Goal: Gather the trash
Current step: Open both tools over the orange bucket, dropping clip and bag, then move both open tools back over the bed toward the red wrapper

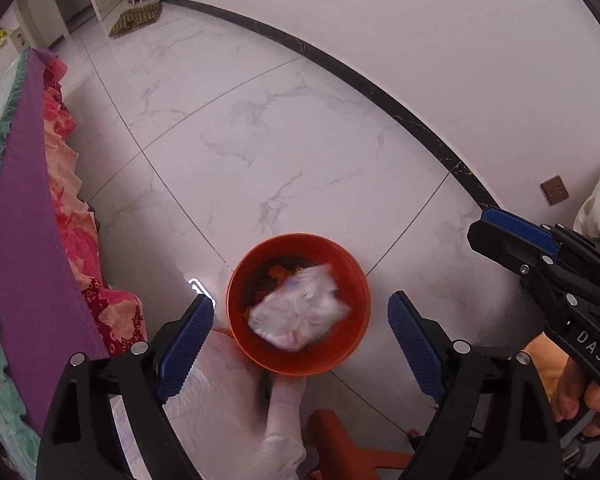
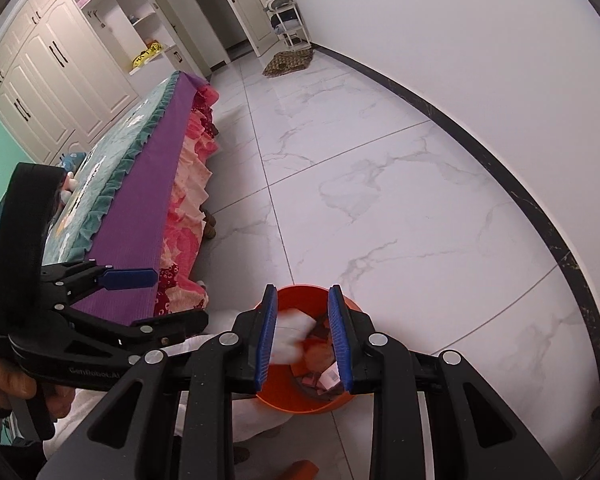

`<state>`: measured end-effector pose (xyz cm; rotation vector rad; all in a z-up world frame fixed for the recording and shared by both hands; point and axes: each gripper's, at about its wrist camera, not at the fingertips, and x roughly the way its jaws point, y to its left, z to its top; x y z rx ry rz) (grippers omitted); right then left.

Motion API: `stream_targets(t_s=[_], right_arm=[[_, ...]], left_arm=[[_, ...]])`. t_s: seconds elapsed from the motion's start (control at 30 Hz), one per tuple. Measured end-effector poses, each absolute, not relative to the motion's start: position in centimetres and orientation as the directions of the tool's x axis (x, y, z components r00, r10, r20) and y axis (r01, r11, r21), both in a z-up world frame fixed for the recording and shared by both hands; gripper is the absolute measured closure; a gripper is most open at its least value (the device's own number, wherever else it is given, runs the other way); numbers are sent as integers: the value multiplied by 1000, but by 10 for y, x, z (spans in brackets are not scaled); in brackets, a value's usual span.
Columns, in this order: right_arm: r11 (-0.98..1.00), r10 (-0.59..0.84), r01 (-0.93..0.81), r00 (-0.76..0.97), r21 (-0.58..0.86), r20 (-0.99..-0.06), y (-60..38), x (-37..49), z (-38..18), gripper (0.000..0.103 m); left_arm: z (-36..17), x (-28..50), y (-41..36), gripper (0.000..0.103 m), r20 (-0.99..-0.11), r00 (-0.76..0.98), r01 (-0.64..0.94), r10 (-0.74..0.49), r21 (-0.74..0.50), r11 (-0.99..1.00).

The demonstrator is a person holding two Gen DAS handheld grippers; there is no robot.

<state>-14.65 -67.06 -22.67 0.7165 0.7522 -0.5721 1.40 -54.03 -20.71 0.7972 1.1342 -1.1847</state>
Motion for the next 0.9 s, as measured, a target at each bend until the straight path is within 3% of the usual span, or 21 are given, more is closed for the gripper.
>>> stream_targets(t_s=[0.3, 0.53, 0.63, 0.9], right_arm=[[695, -179, 611, 656, 378, -733, -647, -125, -193, 75], [794, -109, 470, 733, 385, -671, -600, -90, -148, 75], [834, -74, 401, 762, 379, -643, -574, -74, -126, 64], [910, 48, 219, 789, 353, -612, -509, -32, -89, 64]], left_arm=[[-172, 26, -512, 15, -926, 28, 949, -377, -94, 300], [-124, 46, -449, 15, -888, 180, 909, -424, -14, 416], [-106, 59, -413, 15, -872, 238, 874, -427, 0, 487], [-77, 77, -342, 15, -841, 352, 791, -411, 32, 611]])
